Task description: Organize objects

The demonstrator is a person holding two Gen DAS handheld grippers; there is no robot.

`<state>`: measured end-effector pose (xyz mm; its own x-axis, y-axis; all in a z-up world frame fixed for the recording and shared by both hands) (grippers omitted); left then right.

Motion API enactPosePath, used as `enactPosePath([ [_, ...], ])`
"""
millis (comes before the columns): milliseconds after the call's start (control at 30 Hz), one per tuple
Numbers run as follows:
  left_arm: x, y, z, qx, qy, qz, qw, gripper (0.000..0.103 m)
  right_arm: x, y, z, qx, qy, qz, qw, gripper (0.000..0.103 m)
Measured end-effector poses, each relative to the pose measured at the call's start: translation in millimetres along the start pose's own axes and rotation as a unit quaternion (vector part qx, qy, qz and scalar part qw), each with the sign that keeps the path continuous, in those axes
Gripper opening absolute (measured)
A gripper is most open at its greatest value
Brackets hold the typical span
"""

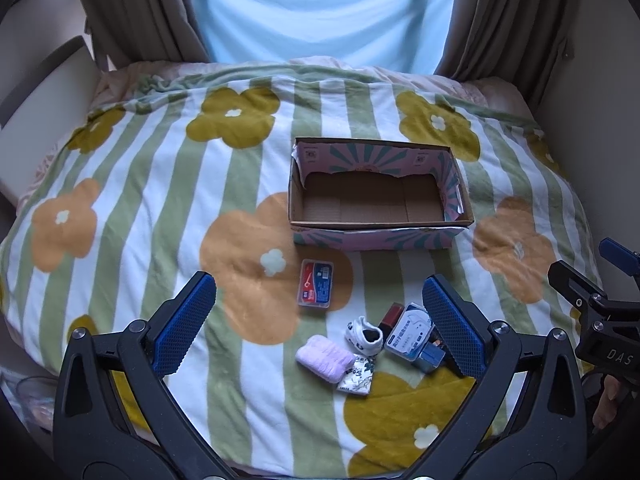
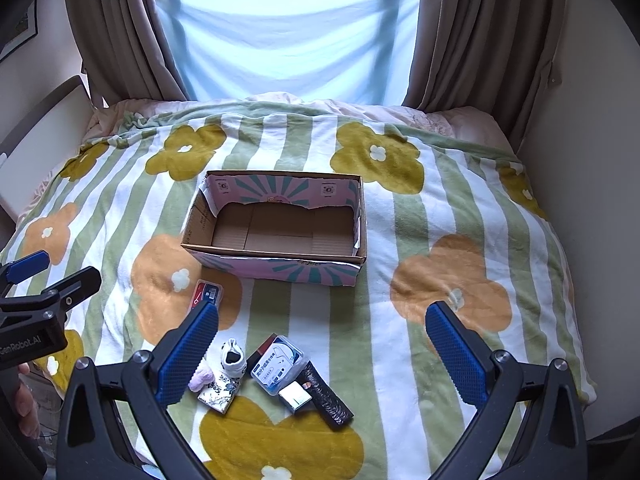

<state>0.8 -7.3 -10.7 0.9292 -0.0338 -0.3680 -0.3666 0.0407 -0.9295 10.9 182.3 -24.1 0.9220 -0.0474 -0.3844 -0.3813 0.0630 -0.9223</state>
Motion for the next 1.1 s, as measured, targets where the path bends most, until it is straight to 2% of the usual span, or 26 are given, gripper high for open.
enactPosePath([
  [800,-5,-4,2,0.014,-0.001,-0.002,0.9999,0.103,3,-7,4,-0.013,0.004,0.019,1.0,0.102],
  [1100,11,21,-6,0.037,0.013,-0.041,0.9984,0.103,16,9,-4,-0.027,-0.04,0.018,0.999,0.102],
])
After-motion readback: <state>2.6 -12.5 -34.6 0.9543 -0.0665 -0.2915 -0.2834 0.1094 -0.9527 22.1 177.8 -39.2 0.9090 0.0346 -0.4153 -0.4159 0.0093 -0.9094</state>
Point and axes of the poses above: each gripper's, at about its wrist camera, not at the fingertips, and y roughly the way its jaws point, z to its right, x to its underside, the point moved 2 cm from there along y, roughly the way its jaws point, and after that the axes turned 13 degrees about -z, right-handed, at the moved point
